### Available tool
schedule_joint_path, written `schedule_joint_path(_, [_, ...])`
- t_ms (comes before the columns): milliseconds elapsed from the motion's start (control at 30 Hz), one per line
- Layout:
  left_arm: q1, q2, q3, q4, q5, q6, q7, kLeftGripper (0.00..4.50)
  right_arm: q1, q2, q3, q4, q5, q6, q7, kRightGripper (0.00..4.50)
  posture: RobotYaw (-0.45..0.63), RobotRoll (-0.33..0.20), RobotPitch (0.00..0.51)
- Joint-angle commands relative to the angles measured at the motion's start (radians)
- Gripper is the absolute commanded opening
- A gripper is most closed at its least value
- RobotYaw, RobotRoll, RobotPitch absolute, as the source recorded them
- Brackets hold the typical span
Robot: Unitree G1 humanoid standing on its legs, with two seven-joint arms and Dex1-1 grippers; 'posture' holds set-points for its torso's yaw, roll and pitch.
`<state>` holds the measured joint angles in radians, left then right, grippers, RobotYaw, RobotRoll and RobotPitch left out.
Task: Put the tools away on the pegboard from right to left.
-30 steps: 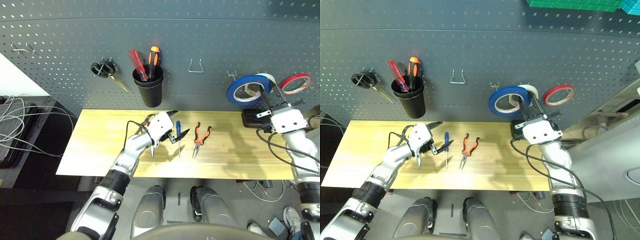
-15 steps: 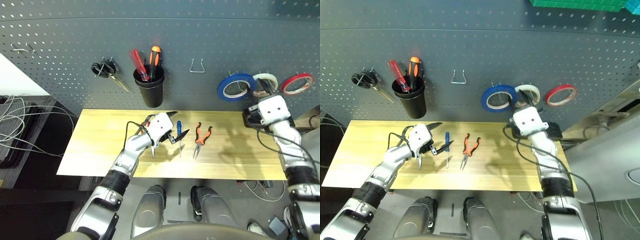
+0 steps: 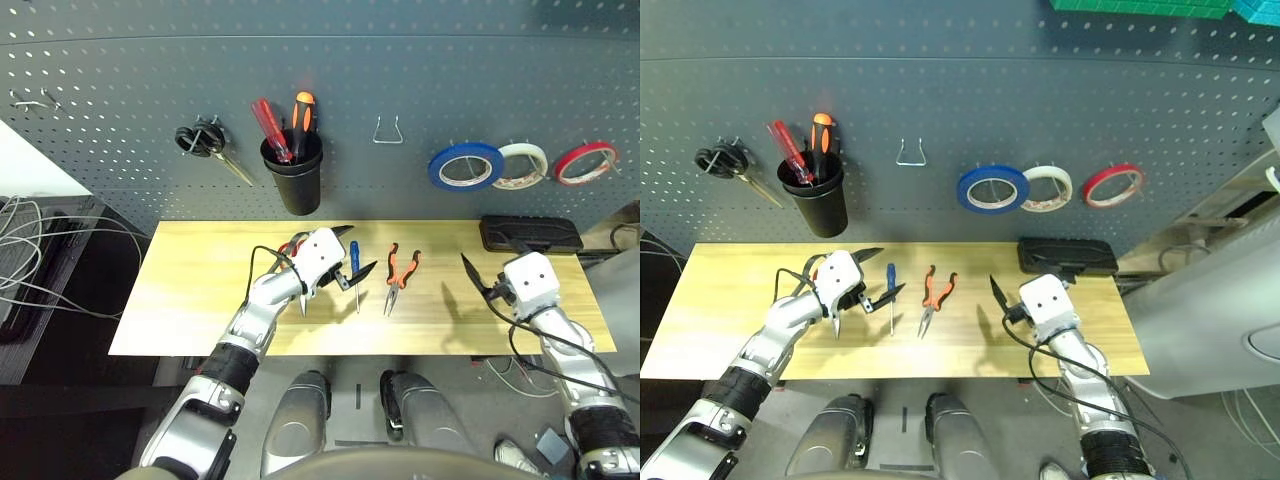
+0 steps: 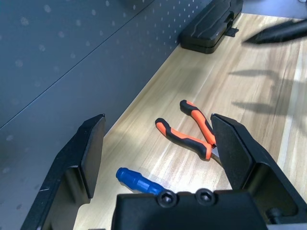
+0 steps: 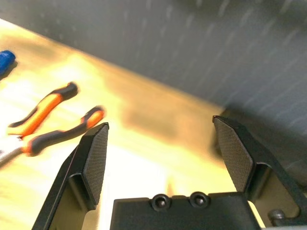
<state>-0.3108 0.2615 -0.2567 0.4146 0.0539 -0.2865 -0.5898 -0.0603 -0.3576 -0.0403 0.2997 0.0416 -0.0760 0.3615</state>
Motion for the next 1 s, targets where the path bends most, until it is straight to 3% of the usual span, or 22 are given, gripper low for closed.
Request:
schedule_joint_path(33, [-0.003,0.001,-0.007,0.023,0.023,0.026,0.004,4.5,-0.072,0.054,-0.053,-0.032,0.128,0.323,-0.013,4.47,0.05,0.0,0.193])
schedule_joint_path(300, [-0.008,0.004,-0.003,0.019,0.037,0.049,0.022,4.5,-0.264,0.131,-0.087,0.011,0.225,0.712,-0.067,4.47,0.08,0.0,0.195])
schedule_joint_path(500, [-0.001,0.007,-0.005,0.018,0.043,0.048,0.03,4.5,-0.405,0.261,-0.197,0.127,0.284,0.895,-0.231,4.47,0.1,0.0,0.192])
schedule_joint_path(700, [0.005,0.013,-0.003,0.014,0.043,0.046,0.034,4.5,-0.483,0.314,-0.23,0.238,0.267,0.913,-0.345,4.47,0.11,0.0,0.19])
schedule_joint_path(1000, [0.008,0.011,-0.004,0.013,0.043,0.045,0.046,4.5,-0.572,0.322,-0.286,0.437,0.257,0.825,-0.476,4.47,0.13,0.0,0.19])
